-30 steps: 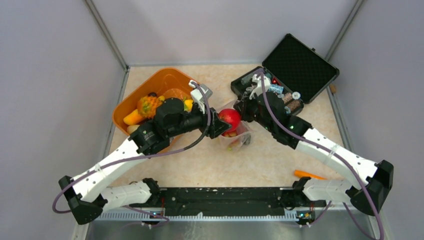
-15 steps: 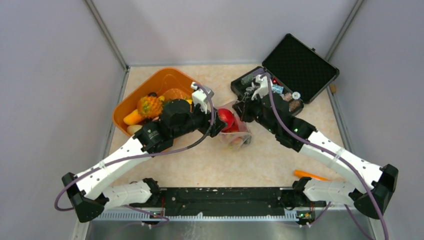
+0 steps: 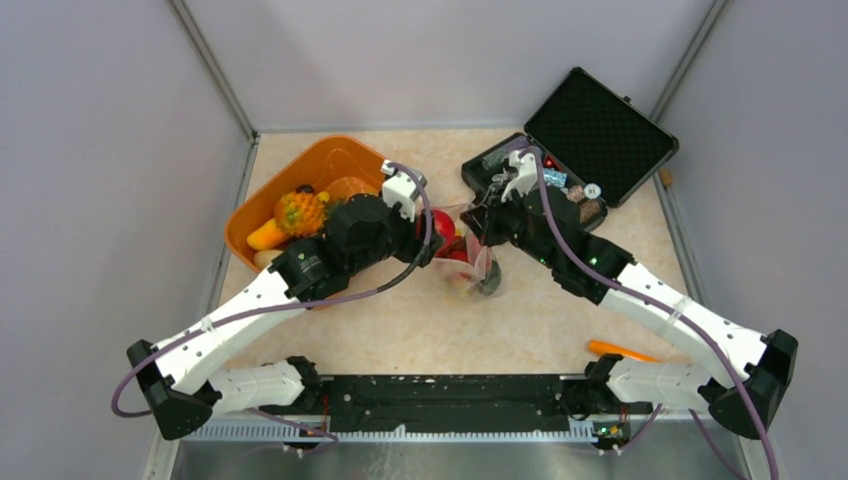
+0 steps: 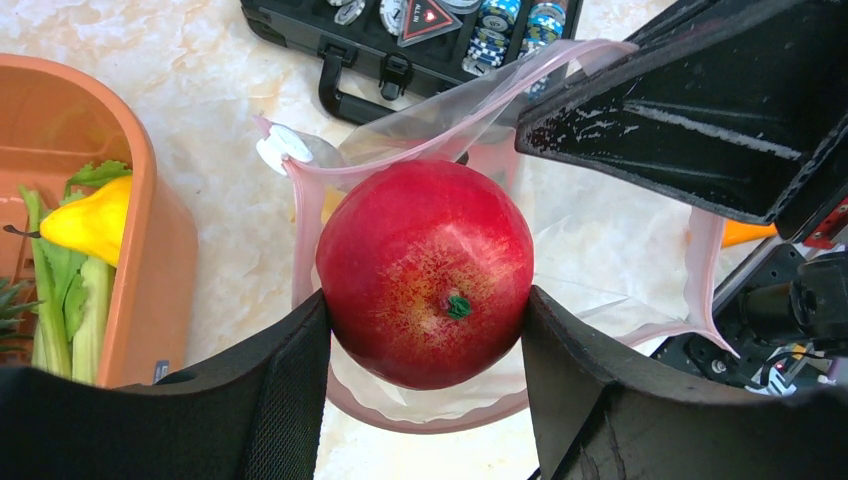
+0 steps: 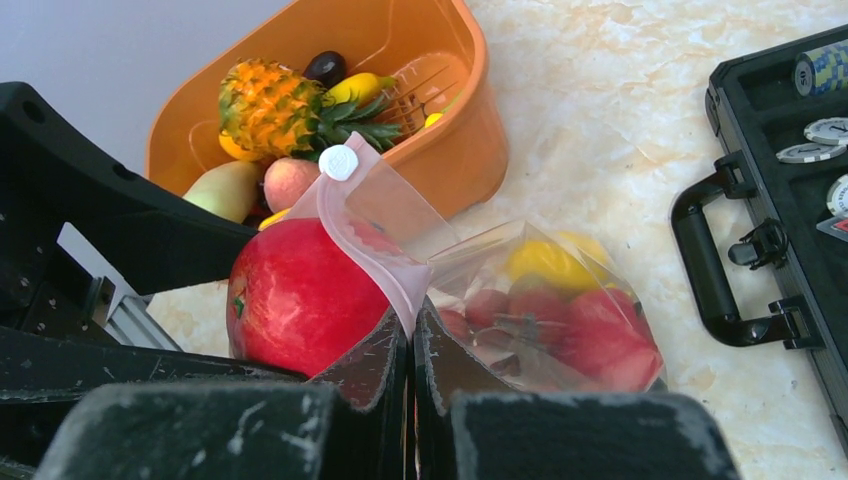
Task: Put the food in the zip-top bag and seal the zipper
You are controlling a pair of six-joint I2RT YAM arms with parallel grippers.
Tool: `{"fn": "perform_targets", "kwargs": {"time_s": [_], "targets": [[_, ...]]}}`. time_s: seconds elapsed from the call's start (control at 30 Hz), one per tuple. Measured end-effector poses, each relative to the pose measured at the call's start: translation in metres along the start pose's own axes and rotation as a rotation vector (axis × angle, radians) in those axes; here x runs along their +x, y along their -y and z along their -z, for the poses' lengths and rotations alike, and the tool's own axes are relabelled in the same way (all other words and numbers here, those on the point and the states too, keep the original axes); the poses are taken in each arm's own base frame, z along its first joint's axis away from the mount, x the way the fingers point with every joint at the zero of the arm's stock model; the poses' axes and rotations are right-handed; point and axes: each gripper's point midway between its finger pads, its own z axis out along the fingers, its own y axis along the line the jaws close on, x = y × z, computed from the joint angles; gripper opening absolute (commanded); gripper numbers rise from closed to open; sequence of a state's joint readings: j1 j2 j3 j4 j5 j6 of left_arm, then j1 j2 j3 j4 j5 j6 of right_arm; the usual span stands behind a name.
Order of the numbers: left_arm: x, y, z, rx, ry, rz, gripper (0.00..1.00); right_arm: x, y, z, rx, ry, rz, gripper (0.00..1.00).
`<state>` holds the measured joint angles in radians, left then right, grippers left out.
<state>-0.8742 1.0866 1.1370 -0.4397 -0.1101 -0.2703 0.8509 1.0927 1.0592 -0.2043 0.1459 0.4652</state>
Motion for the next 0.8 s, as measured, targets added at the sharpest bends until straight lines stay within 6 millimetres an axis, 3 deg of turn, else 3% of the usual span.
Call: {"fn": "perform_targets", "kwargs": {"time_s": [0.1, 0.37, 0.47, 0.8], "targets": [[-0.004, 0.001, -0.001, -0.001, -0.005, -0.002, 0.69, 0.000, 0.000, 0.000, -0.001, 0.000, -0.001, 0.00], [-0.003, 0.000, 0.000, -0.008, -0.010, -0.005, 0.80, 0.000, 0.000, 0.000, -0.001, 0.000, -0.003, 0.00], [-0.003, 0.000, 0.001, -0.005, -0.011, -0.005, 0.89, 0.000, 0.000, 0.000, -0.001, 0.000, -0.004, 0.00], [-0.029, -0.004, 0.040, -0.010, 0.103, 0.008, 0.92, 0.000, 0.000, 0.000, 0.002, 0.002, -0.004, 0.00]]}}
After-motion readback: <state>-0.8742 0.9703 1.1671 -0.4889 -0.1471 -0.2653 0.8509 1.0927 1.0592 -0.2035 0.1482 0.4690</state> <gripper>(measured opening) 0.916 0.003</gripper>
